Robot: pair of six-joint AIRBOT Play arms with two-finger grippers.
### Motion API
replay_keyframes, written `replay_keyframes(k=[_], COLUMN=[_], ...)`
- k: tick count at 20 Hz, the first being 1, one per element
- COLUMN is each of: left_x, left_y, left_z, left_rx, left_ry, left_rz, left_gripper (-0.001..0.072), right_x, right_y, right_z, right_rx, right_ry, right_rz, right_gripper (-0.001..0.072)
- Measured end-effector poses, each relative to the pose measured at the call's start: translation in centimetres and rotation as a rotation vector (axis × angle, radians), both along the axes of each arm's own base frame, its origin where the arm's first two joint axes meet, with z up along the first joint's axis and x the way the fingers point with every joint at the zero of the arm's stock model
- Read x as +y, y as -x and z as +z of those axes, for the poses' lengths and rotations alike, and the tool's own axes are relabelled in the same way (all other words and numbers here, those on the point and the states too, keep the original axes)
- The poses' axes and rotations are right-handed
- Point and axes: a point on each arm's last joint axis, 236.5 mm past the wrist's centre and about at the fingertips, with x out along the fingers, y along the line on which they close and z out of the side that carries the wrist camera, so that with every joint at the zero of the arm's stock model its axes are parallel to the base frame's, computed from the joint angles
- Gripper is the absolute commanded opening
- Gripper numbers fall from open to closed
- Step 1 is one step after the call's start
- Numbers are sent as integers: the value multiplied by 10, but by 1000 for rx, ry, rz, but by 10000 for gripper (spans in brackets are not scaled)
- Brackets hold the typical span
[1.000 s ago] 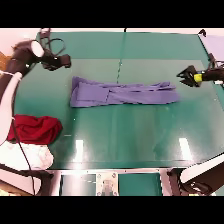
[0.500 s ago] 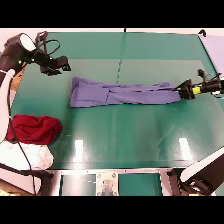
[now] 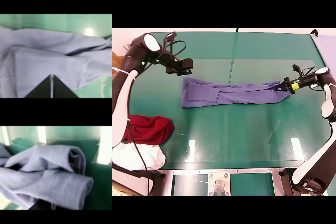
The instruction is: Fold the shirts.
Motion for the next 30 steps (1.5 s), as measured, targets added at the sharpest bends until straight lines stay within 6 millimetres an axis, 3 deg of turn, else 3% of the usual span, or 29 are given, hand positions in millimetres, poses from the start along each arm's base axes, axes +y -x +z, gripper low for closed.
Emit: replay_keyframes(k=[2, 4, 6, 10, 14, 18, 21, 23, 25, 27, 30], left_x=[-19, -52, -98, -208, -293, -328, -320, -301, -264, -214, -132], left_y=[-1, 2, 7, 31, 60, 65, 53, 42, 24, 9, -12], left_z=[-1, -10, -29, -80, -112, -116, -100, -73, -40, -6, 38], left_rx=[-18, -19, -14, 14, 49, 53, 51, 47, 25, -2, -64], left_ry=[13, 48, 89, 208, 335, 417, 447, 459, 448, 407, 328], left_rz=[-30, -75, -130, -218, -232, -211, -216, -260, -296, -312, -265], left_gripper=[21, 22, 22, 22, 22, 22, 21, 21, 21, 21, 22], right_x=[4, 7, 11, 23, 35, 43, 48, 57, 68, 91, 142], right_y=[-4, -1, 3, 23, 44, 53, 54, 55, 54, 52, 44], right_z=[44, 83, 128, 200, 248, 264, 266, 268, 268, 270, 268], right_rx=[-67, -119, -190, -295, -362, -384, -387, -388, -385, -391, -406], right_ry=[-7, 17, 36, 83, 115, 126, 128, 120, 117, 103, 74], right_rz=[21, 42, 52, 81, 99, 104, 111, 126, 135, 161, 195], right_gripper=[12, 13, 12, 13, 13, 13, 13, 13, 13, 13, 13])
